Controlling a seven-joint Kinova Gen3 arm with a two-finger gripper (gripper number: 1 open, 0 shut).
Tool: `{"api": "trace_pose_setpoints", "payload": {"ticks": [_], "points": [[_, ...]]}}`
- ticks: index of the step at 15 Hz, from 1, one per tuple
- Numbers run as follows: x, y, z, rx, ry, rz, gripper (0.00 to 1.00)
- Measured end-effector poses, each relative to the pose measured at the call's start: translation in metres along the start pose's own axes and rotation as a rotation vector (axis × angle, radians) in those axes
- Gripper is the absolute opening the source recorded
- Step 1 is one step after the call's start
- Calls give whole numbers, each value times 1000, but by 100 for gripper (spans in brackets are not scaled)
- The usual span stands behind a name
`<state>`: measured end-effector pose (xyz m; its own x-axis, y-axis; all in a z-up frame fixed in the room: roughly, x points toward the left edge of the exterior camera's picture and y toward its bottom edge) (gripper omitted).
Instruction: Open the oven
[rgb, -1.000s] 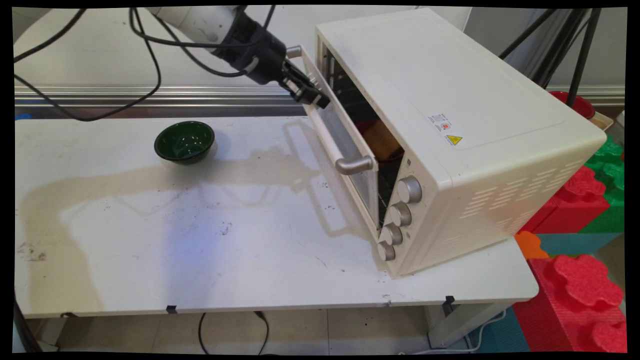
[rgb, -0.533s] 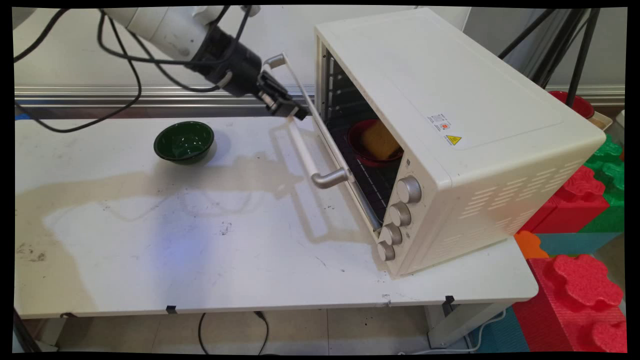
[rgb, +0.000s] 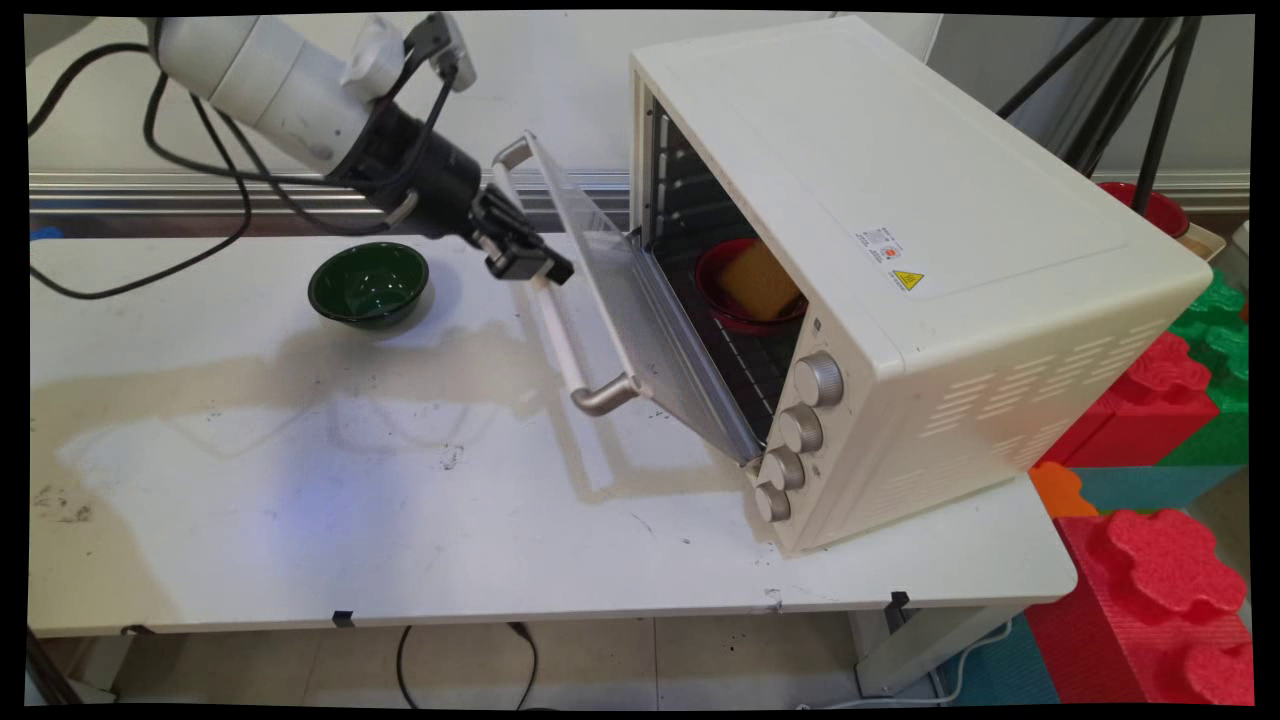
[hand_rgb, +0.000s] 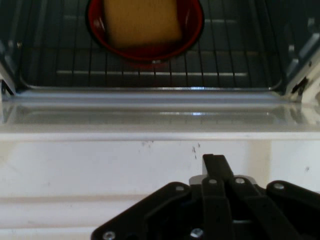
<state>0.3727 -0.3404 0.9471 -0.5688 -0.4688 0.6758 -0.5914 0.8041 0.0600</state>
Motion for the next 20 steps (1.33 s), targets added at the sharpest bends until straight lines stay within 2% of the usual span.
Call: {"api": "trace_pose_setpoints", "payload": {"ticks": [10,20], "points": [[-48,4,13,-15,-74,26,0],[-84,3,27,-2,-105,66,0]]}}
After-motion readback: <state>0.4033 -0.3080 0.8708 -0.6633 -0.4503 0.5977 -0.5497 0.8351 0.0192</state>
